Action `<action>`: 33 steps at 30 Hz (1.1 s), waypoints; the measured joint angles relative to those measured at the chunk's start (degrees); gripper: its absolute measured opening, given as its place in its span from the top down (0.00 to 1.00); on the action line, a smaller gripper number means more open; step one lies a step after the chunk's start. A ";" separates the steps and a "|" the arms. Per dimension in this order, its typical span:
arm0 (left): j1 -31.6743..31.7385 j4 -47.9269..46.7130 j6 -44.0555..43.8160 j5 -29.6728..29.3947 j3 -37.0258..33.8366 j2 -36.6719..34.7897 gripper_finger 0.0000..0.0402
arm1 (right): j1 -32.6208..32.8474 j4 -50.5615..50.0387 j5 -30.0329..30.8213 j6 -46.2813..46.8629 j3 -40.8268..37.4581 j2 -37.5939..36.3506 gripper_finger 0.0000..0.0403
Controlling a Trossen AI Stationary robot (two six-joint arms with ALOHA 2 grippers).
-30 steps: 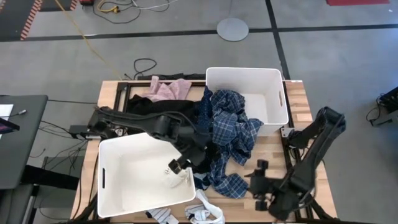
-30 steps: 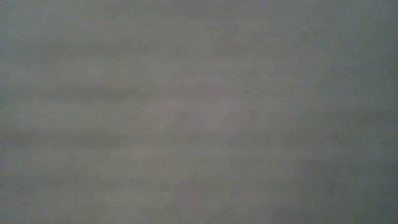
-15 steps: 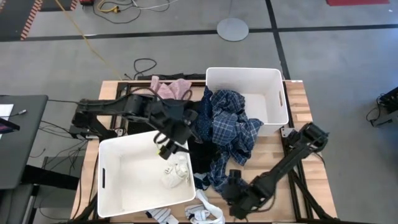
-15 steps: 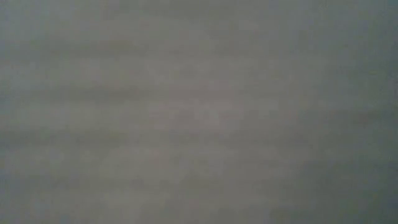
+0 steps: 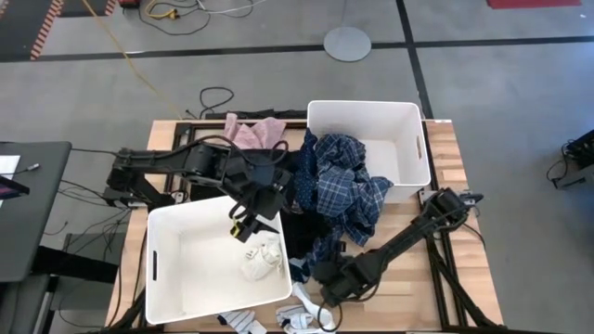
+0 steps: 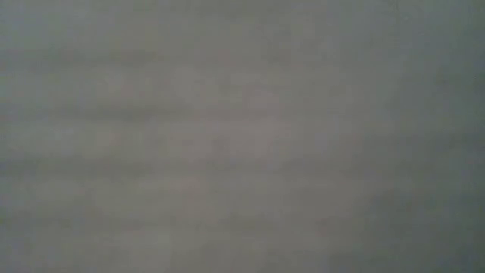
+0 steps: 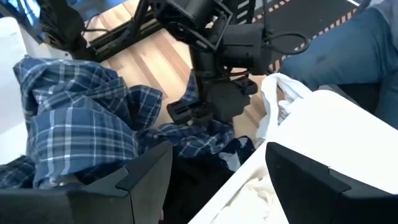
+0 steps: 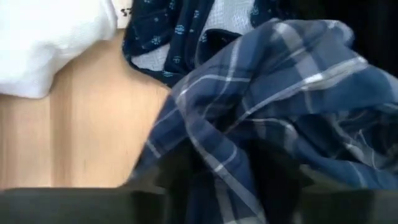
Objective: Sort clothes
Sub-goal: Put the blue pajamas into the top laundry bin
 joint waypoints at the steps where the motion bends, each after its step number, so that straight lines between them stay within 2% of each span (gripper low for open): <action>1: -0.16 0.00 0.00 0.02 0.02 0.00 0.37 | 0.04 -0.13 0.02 -0.92 -0.05 -0.30 0.69; 4: -0.57 -1.00 0.00 0.00 0.02 0.09 0.37 | 0.11 -0.94 0.42 -3.55 -0.17 -1.95 0.92; 5: -0.68 -1.25 0.00 0.00 0.02 0.15 0.37 | 0.27 -0.87 0.65 -4.33 0.00 -2.76 0.96; 12: -0.73 -1.17 -0.02 0.00 0.01 0.10 0.37 | 1.80 -7.27 6.72 -5.72 3.67 -9.92 0.99; 17: -0.73 -0.59 0.10 0.54 0.02 0.09 0.37 | 2.35 -8.90 12.51 -10.94 7.37 -16.32 1.00; 22: -0.78 2.36 0.38 4.20 0.02 0.09 0.36 | 1.84 -8.13 17.79 -19.25 10.38 -21.66 1.00; 33: -2.50 11.97 3.61 5.34 0.02 0.09 0.23 | -1.54 0.37 19.41 -42.46 16.47 -28.51 1.00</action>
